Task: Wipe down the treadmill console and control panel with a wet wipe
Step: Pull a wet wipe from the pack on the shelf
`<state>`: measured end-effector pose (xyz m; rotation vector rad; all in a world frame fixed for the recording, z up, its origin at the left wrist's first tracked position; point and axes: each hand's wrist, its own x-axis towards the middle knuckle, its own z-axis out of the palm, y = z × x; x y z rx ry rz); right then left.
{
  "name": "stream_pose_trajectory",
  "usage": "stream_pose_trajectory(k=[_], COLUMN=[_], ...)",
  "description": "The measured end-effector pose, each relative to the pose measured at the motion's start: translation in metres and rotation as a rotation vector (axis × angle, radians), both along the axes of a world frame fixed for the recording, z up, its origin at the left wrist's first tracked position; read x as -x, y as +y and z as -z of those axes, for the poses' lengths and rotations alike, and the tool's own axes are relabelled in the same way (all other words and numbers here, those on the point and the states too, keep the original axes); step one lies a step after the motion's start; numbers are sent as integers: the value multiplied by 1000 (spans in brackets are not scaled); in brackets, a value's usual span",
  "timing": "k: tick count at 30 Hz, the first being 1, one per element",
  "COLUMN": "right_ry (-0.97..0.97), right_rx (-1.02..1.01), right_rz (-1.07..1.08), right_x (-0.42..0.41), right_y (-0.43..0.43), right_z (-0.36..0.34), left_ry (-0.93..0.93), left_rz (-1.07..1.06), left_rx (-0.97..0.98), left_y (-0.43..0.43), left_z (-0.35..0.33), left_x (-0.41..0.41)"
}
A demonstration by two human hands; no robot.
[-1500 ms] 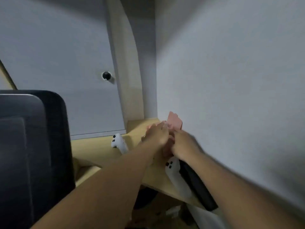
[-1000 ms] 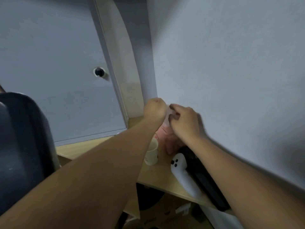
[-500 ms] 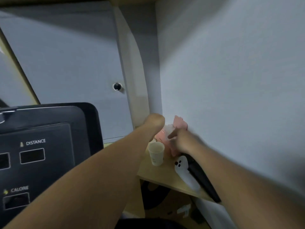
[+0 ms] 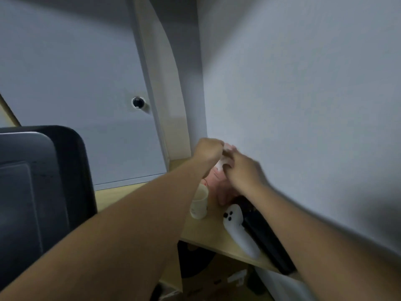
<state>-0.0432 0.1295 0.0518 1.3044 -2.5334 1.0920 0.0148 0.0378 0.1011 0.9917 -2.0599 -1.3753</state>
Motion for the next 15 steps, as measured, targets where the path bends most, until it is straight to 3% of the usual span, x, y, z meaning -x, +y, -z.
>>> stream_pose_trajectory(k=[2, 7, 11, 15], right_ry=[-149, -156, -335, -349], right_rx=[143, 376, 667, 665], right_rz=[0, 25, -117, -273], right_x=[1, -5, -33, -78], right_y=[4, 21, 41, 71], right_z=[-21, -87, -154, -197], left_ry=[81, 254, 212, 236], left_rz=[-16, 31, 98, 193], left_rx=[81, 333, 576, 544], left_y=[6, 27, 36, 50], left_z=[-20, -83, -145, -184], left_x=[-3, -27, -66, -124])
